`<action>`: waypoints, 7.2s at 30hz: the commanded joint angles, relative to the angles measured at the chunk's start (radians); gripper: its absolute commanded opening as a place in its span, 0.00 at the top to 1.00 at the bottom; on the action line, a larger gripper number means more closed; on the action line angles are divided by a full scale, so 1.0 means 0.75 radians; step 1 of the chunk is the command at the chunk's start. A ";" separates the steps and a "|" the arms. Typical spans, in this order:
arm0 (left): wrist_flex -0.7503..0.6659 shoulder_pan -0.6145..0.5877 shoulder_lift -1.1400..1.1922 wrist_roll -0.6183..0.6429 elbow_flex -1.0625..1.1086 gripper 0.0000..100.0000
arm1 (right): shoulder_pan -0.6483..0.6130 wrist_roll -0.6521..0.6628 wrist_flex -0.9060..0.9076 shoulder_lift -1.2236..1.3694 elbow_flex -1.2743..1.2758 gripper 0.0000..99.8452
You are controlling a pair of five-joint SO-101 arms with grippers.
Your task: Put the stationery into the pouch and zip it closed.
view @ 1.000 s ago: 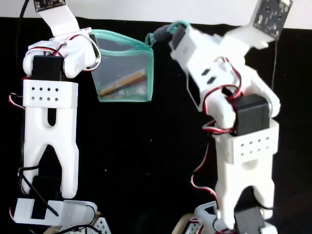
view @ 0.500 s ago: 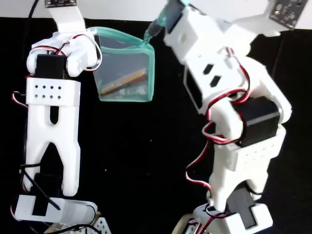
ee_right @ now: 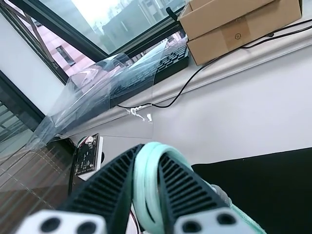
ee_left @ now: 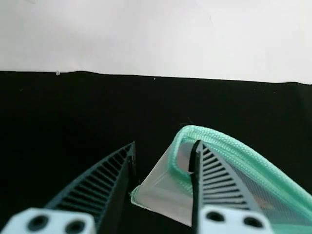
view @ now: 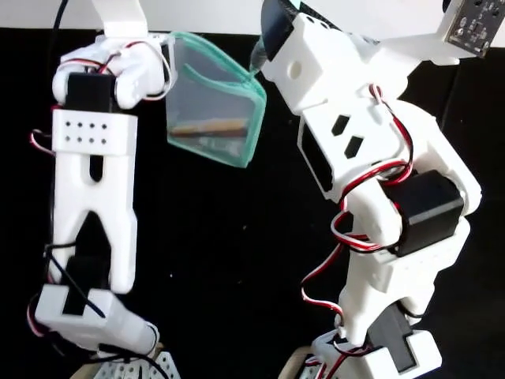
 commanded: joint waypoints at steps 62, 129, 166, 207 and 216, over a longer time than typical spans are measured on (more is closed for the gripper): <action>0.061 0.021 -0.887 -0.084 0.864 0.91 | -0.009 -0.012 -0.214 -0.009 -0.056 0.99; -1.225 0.197 -0.017 -0.082 0.985 0.98 | -0.202 0.010 -0.193 -0.003 -0.206 0.99; -0.196 -0.157 -0.918 -0.239 0.979 0.98 | -0.208 0.002 -0.107 -0.005 -0.130 0.99; 0.653 0.109 -1.629 -0.426 0.983 0.75 | -0.210 0.008 -0.071 -0.003 -0.128 0.99; 0.653 0.316 -1.629 -0.301 0.979 0.75 | -0.208 0.008 -0.069 -0.003 -0.126 0.99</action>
